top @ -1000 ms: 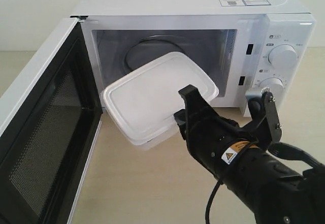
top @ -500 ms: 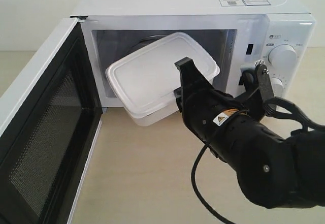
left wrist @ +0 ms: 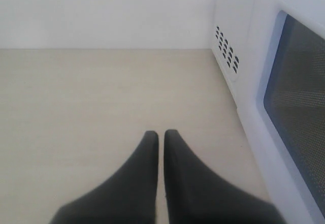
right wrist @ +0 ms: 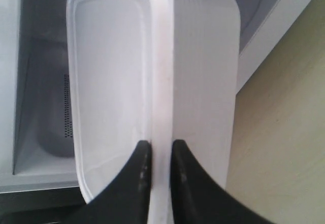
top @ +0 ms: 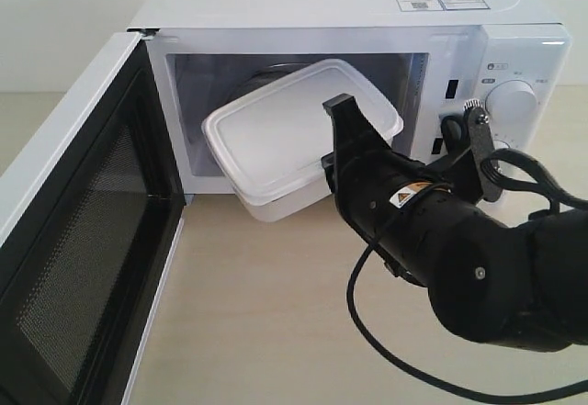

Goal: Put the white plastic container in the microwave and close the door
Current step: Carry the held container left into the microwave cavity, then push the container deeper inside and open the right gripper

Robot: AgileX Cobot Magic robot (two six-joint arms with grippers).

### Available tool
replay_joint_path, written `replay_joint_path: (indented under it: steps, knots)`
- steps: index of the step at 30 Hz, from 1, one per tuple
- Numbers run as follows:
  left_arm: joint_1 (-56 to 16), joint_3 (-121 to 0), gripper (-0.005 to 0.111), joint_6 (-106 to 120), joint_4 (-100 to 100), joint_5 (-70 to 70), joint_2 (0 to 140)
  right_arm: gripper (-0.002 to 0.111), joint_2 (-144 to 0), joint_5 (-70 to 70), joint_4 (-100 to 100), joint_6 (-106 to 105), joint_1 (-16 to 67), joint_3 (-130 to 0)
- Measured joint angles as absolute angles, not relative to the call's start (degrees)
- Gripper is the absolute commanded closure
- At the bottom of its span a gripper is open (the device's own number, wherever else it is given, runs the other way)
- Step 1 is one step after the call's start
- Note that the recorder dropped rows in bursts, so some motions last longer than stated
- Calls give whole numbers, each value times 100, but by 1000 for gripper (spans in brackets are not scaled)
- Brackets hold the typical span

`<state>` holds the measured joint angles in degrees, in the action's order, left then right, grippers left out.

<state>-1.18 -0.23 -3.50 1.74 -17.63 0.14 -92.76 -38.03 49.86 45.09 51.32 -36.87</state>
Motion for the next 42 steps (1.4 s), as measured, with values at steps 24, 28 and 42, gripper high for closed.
replay_joint_path:
  steps: [24, 28, 42]
  knots:
    - [-118, -23, 102, -350, 174, -1763, 14, 108, -10553, -4096, 4488, 5342, 4652, -4731]
    - [-118, -23, 102, -350, 174, -1763, 14, 108, -10614, -4096, 4442, 5342, 4489, -4892]
    - [-118, -23, 102, -350, 174, -1763, 14, 108, -11106, -4033, 4003, 5756, 4136, -5416]
